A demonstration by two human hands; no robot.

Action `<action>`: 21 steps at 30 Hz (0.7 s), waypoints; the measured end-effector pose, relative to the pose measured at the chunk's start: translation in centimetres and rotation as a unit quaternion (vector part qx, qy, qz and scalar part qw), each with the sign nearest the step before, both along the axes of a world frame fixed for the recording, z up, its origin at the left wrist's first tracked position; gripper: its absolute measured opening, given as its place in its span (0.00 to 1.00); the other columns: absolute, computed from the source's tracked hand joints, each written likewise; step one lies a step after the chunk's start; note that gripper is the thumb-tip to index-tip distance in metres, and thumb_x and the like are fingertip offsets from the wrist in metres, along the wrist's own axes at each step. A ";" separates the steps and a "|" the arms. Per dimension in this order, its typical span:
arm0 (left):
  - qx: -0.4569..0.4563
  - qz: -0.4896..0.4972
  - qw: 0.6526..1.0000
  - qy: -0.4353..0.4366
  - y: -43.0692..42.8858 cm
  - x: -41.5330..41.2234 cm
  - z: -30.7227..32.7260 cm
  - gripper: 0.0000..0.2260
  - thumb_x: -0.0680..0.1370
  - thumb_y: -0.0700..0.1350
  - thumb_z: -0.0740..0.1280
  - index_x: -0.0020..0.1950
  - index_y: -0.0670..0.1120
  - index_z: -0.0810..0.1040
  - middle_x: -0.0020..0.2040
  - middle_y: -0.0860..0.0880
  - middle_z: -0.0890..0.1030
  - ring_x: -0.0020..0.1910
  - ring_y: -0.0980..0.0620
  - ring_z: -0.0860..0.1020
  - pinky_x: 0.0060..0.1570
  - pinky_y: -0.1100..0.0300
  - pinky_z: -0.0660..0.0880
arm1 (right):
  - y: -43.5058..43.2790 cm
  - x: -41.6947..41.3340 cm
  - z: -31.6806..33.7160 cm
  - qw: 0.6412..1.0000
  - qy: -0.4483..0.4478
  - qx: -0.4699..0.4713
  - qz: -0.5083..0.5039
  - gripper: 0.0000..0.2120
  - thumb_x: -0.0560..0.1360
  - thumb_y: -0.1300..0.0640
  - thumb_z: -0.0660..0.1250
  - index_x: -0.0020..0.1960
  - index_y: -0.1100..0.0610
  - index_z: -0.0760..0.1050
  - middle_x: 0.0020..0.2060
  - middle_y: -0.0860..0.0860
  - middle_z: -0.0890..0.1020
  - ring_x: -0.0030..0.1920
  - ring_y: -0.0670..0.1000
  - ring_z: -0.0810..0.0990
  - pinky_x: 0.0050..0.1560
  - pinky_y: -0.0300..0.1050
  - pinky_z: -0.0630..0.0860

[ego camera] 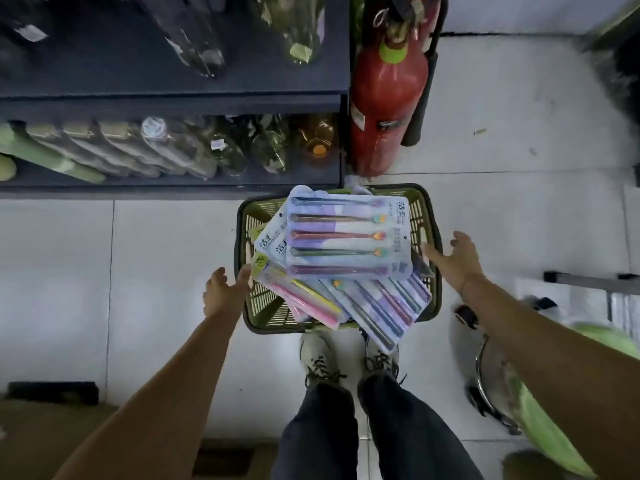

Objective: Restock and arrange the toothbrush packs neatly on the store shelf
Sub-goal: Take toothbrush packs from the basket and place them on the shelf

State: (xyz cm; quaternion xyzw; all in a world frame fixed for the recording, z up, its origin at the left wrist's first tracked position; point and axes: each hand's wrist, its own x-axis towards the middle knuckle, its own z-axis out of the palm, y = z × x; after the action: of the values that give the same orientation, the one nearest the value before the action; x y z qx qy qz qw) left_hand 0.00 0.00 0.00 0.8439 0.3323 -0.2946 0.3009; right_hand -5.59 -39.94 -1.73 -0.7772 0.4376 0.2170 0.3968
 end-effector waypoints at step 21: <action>-0.198 0.271 0.942 0.026 5.2 0.0 -6.0 0.27 0.77 0.60 0.59 0.63 0.39 0.75 0.51 0.38 0.81 0.47 0.39 0.79 0.54 0.43 0.76 | -0.9 0.7 -5.0 0.951 -0.001 0.224 -0.213 0.23 0.74 0.43 0.65 0.57 0.62 0.76 0.45 0.60 0.78 0.38 0.57 0.78 0.40 0.50 0.76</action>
State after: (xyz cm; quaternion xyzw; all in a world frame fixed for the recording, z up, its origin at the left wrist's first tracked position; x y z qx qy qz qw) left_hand -0.01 5.24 -6.05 0.6373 0.4911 -0.2839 0.5216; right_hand -4.92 -40.79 -6.71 -0.5577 0.5327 0.2189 0.5978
